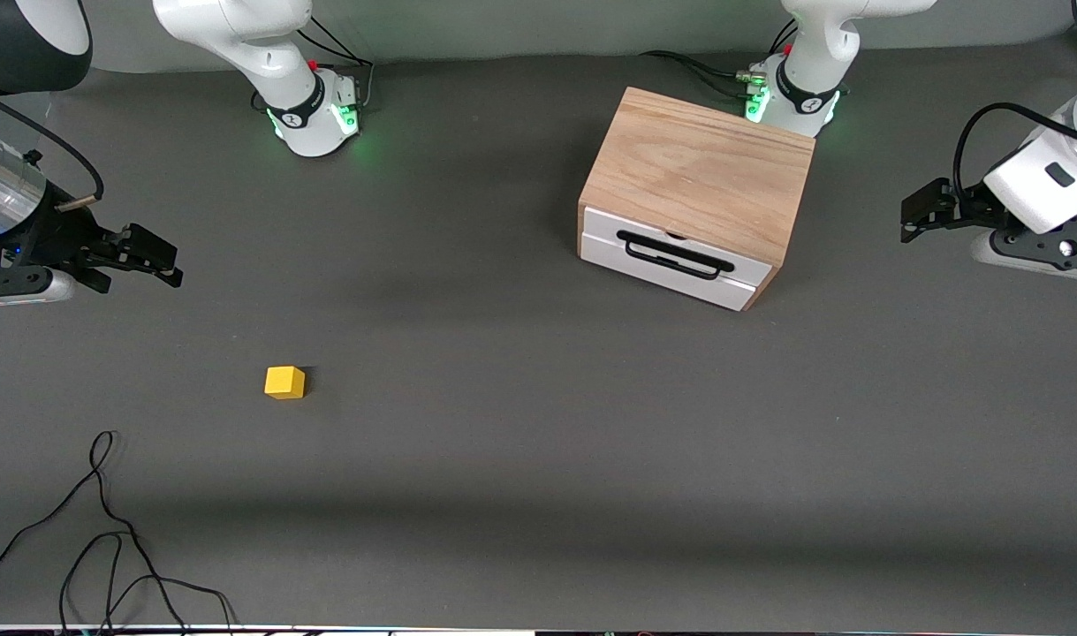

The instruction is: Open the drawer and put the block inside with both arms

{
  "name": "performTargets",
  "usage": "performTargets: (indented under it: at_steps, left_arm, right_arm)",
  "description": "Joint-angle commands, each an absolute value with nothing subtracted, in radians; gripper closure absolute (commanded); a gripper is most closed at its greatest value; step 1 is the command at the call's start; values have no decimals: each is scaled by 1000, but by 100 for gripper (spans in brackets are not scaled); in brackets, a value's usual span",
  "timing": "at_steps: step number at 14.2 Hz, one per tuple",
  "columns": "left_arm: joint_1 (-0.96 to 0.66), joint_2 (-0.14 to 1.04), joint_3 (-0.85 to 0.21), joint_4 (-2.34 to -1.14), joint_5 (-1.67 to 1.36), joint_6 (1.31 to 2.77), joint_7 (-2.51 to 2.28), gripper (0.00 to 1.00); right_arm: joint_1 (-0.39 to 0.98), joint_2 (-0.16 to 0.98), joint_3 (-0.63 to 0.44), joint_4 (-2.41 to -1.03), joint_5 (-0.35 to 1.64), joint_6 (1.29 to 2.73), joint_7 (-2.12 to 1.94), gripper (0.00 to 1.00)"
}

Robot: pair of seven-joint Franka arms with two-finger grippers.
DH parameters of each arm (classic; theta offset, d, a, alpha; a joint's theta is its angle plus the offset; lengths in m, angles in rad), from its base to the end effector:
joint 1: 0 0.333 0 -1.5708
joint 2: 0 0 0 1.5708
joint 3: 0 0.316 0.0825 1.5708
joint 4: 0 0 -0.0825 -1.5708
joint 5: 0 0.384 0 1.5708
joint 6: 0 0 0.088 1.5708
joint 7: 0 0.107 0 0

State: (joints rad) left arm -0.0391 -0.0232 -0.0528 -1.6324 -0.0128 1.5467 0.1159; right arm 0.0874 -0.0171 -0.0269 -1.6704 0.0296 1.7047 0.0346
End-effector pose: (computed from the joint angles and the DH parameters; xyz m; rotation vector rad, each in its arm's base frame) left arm 0.5407 -0.0516 0.6062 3.1109 -0.3242 -0.0976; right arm 0.5588 0.0365 0.5986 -3.1081 -0.0353 -0.0776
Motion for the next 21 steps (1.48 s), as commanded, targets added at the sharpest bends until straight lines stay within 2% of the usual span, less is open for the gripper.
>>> performTargets:
  at_steps: [1,10,17,21]
  left_arm:
    - [-46,-58,-51,-1667,3,1557,130,1]
    - [-44,-57,-51,-1667,3,1557,130,1]
    - [-49,-43,-52,-1667,-23,1568,101,1]
    - [-161,-11,-58,-1666,-37,1585,-159,1]
  right_arm:
    - [87,-5,-25,-1644,20,1681,49,0]
    - [87,34,-28,-1651,14,1698,46,0]
    - [87,60,-32,-1678,-26,1767,20,0]
    - [81,95,-38,-1686,-28,1790,12,0]
